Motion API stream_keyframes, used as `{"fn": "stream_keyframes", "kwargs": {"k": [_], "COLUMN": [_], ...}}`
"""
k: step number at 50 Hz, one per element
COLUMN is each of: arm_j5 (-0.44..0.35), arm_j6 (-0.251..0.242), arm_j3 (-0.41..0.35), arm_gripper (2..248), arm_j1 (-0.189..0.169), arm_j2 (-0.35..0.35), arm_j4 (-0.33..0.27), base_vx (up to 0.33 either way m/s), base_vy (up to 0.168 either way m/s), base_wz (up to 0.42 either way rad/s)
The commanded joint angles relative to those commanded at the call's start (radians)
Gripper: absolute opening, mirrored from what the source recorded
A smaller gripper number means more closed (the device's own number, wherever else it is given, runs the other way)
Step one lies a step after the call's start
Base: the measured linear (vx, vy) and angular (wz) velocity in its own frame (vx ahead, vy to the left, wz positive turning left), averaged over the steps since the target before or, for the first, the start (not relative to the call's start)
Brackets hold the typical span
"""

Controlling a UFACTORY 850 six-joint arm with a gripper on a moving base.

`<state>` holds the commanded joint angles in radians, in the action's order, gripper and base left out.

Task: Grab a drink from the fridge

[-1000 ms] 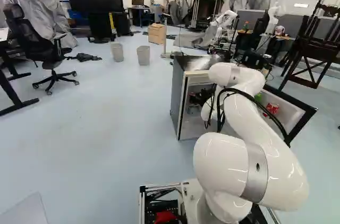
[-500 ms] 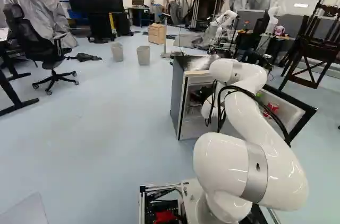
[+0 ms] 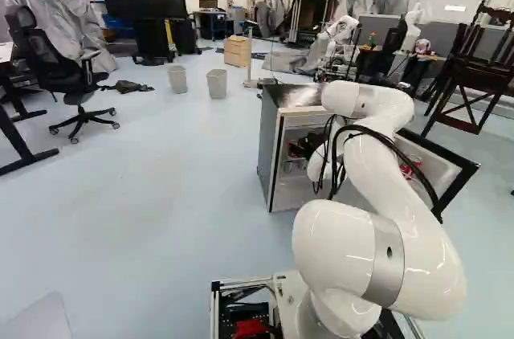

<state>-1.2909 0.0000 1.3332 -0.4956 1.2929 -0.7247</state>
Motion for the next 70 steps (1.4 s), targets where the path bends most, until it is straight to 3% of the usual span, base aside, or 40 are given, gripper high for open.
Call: {"fn": "stream_keyframes", "kwargs": {"k": [16,70], "arm_j5": [0.0,0.0], "arm_j6": [0.0,0.0], "arm_j3": [-0.115,-0.541], "arm_gripper": [96,96], "arm_j1": [-0.022,-0.109], "arm_j2": [-0.064,-0.397], "arm_j4": [0.0,0.0], "base_vx": [0.0,0.0], "base_vy": [0.0,0.0], "base_wz": [0.0,0.0]}}
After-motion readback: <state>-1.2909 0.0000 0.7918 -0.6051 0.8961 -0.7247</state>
